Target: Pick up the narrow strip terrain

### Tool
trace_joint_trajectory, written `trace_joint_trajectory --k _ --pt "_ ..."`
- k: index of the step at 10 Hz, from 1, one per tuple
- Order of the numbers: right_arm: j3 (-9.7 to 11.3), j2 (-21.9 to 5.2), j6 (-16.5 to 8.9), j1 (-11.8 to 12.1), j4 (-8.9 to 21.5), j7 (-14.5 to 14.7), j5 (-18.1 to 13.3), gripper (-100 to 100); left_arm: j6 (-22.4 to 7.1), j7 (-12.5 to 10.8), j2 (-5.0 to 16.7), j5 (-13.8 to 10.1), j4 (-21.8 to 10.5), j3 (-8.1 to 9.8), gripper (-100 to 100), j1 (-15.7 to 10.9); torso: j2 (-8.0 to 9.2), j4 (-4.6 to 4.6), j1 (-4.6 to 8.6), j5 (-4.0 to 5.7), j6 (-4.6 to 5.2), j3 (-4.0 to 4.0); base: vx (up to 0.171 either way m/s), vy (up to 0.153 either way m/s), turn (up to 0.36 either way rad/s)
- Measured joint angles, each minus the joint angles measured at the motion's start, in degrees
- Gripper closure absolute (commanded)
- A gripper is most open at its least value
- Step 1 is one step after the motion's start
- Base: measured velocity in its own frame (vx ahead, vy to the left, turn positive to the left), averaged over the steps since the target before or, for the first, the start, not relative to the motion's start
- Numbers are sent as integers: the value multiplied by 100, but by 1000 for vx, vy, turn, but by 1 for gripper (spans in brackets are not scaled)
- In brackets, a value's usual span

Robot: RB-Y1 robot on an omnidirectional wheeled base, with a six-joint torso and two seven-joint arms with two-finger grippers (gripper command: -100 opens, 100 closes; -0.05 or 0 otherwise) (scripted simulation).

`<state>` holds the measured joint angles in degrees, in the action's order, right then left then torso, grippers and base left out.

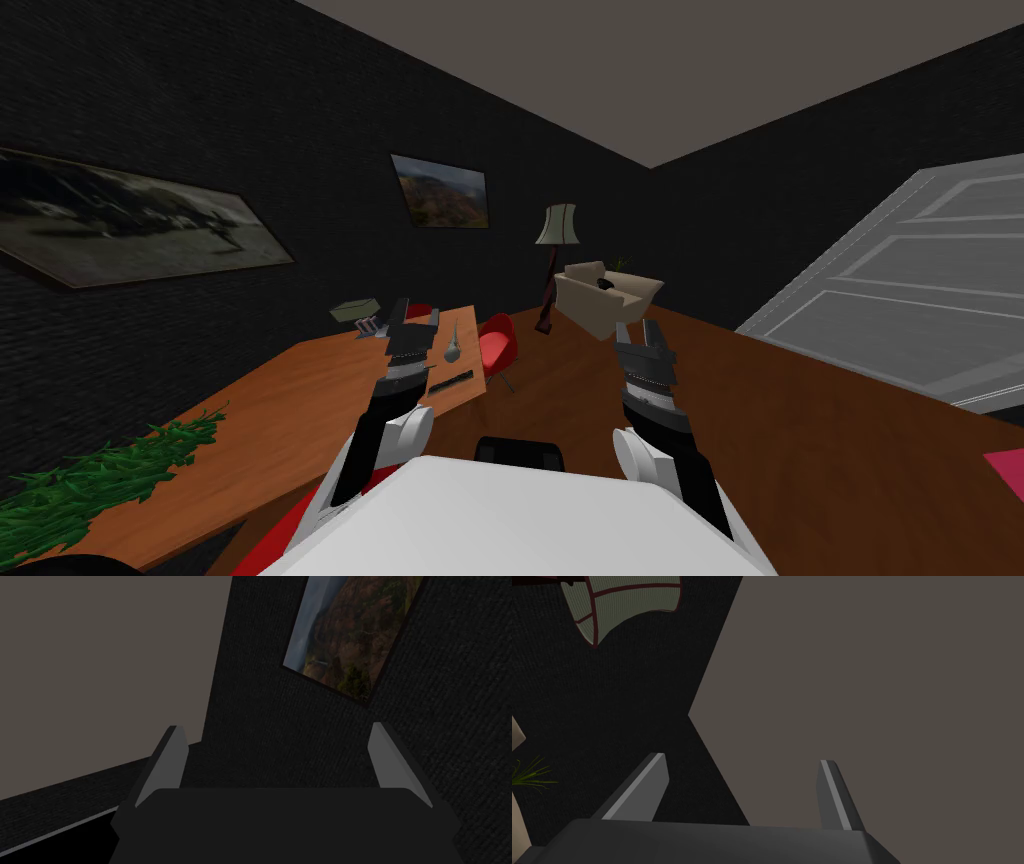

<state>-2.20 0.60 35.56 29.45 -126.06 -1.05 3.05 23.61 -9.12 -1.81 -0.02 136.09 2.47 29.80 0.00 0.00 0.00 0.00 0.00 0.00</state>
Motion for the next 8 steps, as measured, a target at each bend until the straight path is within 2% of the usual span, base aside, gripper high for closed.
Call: trace_joint_trajectory --k 3,7,8 --pt "0 1 0 0 0 0 0 0 -146 60 456 -139 -202 4 -100 -104 3 -1 21 4 0 2 -16 -65 55" --pt "1 1 0 0 0 0 0 0 -696 222 1161 -548 -721 59 -100 -447 4 -1 46 10 0 2 -16 -105 71" --pt "1 1 0 0 0 0 0 0 -820 277 1205 -586 -808 41 -100 -540 -1 0 34 8 1 0 5 -59 58"
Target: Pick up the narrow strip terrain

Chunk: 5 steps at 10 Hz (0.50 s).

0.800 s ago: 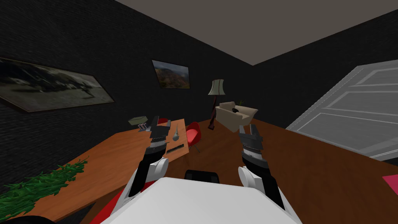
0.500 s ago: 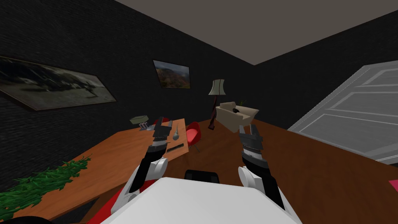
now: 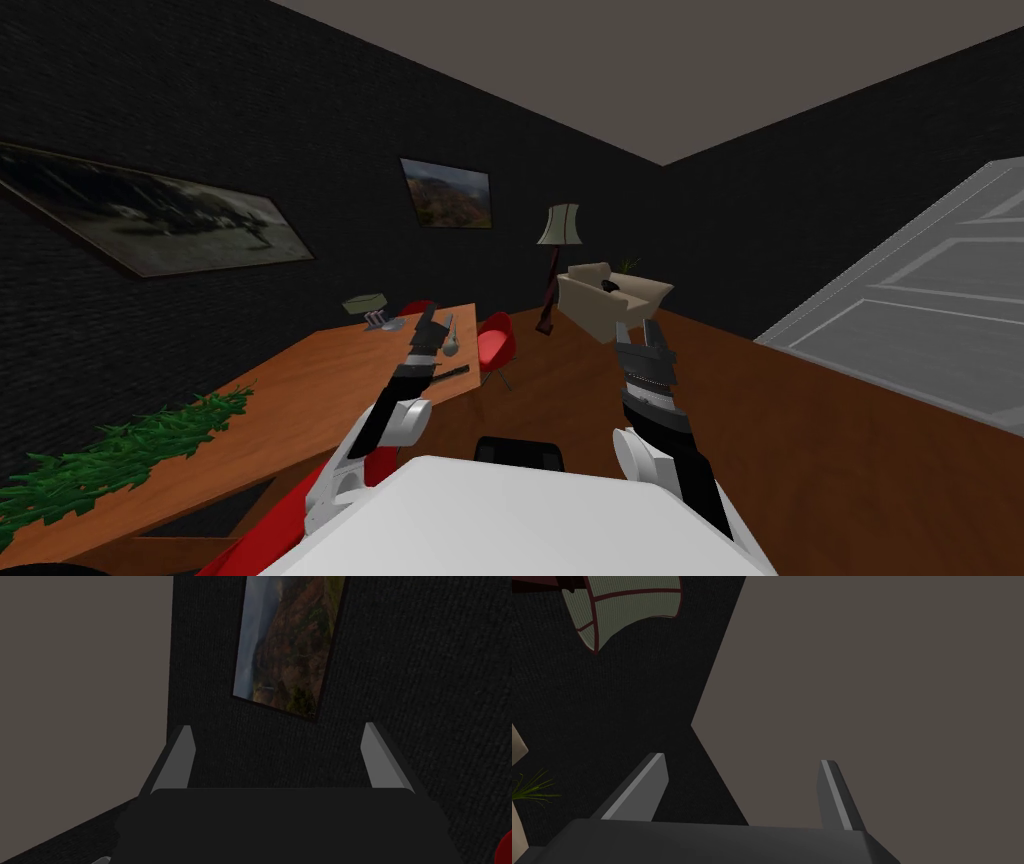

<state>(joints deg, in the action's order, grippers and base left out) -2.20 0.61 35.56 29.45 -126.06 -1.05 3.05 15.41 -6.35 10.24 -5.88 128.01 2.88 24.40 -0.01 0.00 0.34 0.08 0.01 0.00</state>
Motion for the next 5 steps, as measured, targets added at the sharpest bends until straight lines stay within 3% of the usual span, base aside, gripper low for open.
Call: trace_joint_trajectory --k 4,5 --pt "0 0 0 0 0 0 0 0 -508 153 477 -405 -505 49 -100 -247 -2 1 -4 -2 -2 -1 -3 -81 65" --pt "0 0 0 0 0 0 0 0 -613 188 511 -448 -597 37 -100 -297 -2 1 -8 -2 0 -1 -5 -73 76"
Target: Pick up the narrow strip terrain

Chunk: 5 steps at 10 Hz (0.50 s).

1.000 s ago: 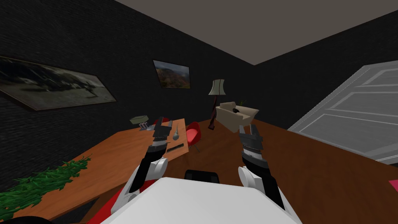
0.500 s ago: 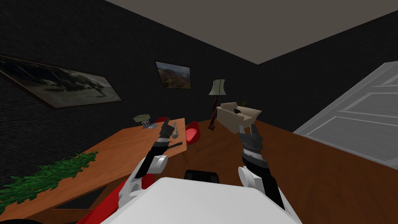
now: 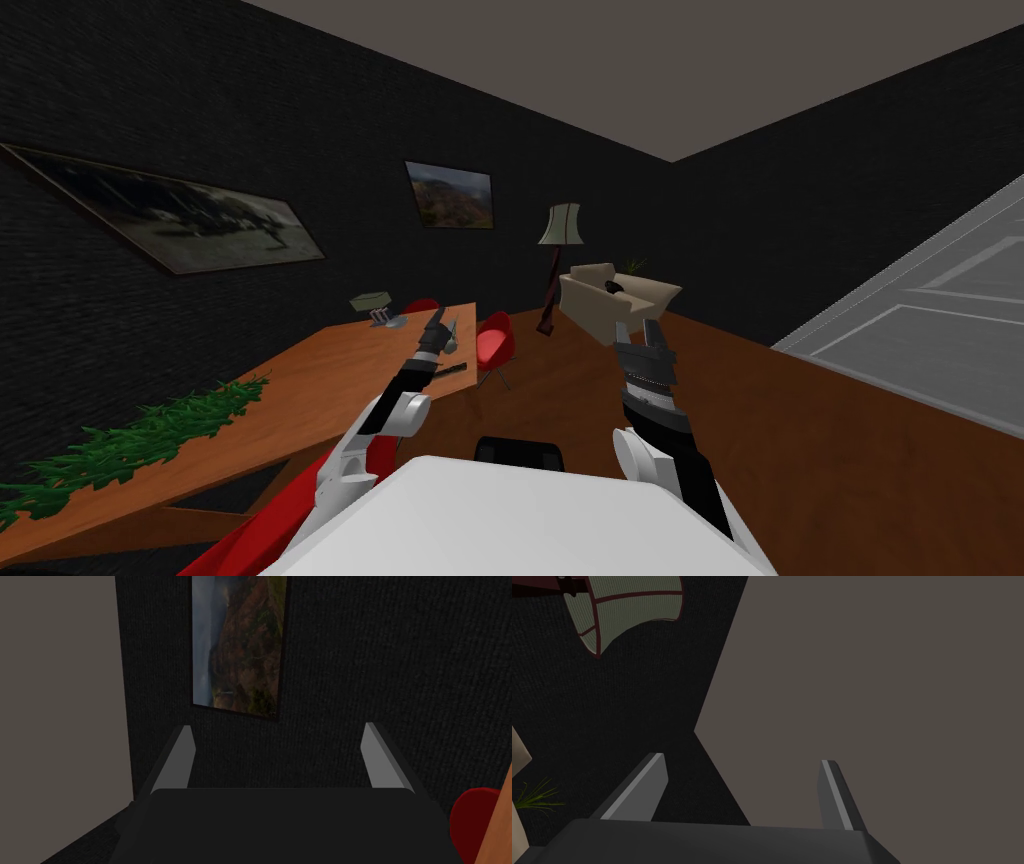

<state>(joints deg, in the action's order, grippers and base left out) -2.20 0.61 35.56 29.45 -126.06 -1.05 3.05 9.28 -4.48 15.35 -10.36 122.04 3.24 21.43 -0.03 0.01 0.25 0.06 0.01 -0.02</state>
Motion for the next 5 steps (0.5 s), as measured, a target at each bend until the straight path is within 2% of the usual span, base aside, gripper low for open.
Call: trace_joint_trajectory --k 2,5 --pt "0 0 0 0 0 0 0 0 -306 100 127 -143 -273 2 -100 -240 0 0 -3 -1 0 0 0 -63 56" --pt "0 0 0 0 0 0 0 0 -744 277 398 -448 -818 -5 -100 -552 -4 1 8 2 0 -2 5 -94 78"
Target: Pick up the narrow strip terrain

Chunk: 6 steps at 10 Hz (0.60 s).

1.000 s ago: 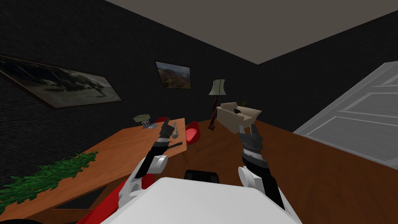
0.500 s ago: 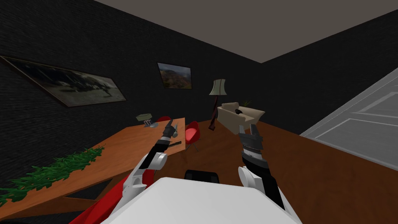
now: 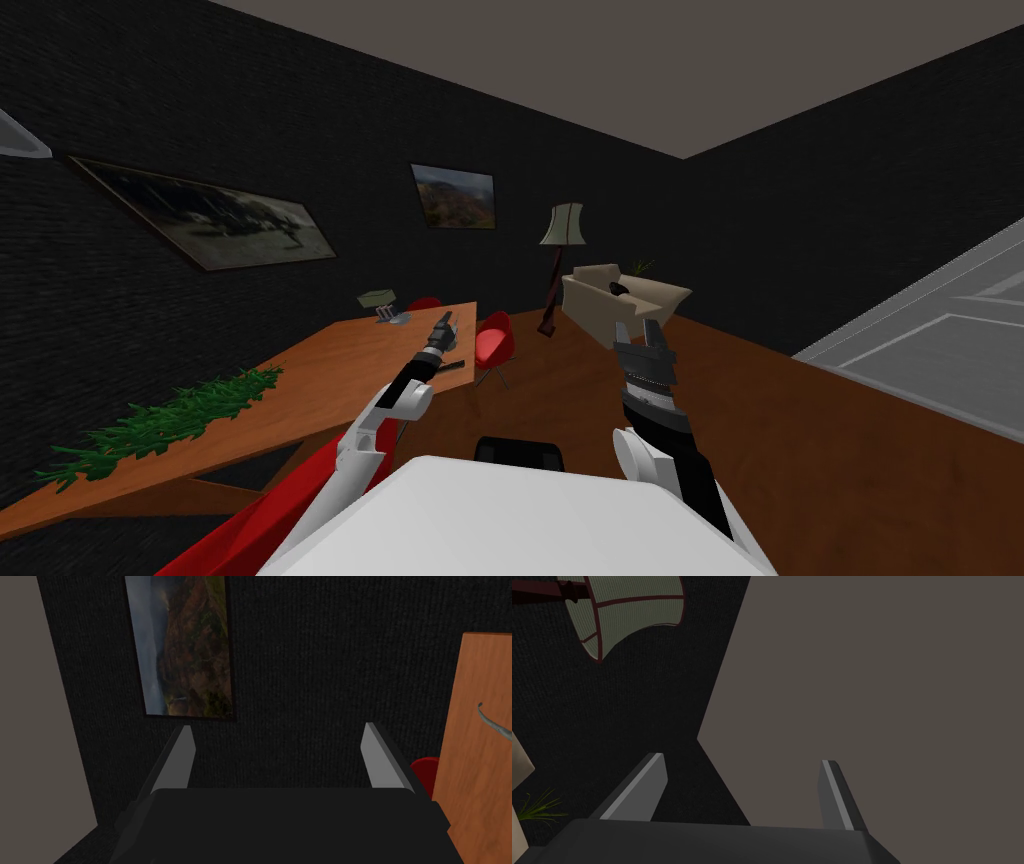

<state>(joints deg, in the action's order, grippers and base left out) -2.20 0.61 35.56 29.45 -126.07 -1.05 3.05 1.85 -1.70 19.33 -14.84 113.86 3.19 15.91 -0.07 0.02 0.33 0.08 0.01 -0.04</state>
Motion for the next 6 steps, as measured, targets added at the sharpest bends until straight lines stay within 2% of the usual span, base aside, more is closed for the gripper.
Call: trace_joint_trajectory --k 1,2,3,6 --pt "0 0 0 0 0 0 0 0 -149 58 79 -101 -222 -1 -100 -117 -4 1 -6 -2 -1 -2 6 -55 47" --pt "0 0 0 0 0 0 0 0 -282 93 131 -163 -301 4 -100 -137 -1 0 -13 -3 -1 -1 8 -73 89" --pt "0 0 0 0 0 0 0 0 -423 114 283 -303 -497 29 -100 -233 -2 0 -9 -3 -2 -1 11 -62 44" --pt "0 0 0 0 0 0 0 0 -869 243 416 -508 -805 39 -100 -389 -5 1 -13 -3 0 -3 20 -59 66"
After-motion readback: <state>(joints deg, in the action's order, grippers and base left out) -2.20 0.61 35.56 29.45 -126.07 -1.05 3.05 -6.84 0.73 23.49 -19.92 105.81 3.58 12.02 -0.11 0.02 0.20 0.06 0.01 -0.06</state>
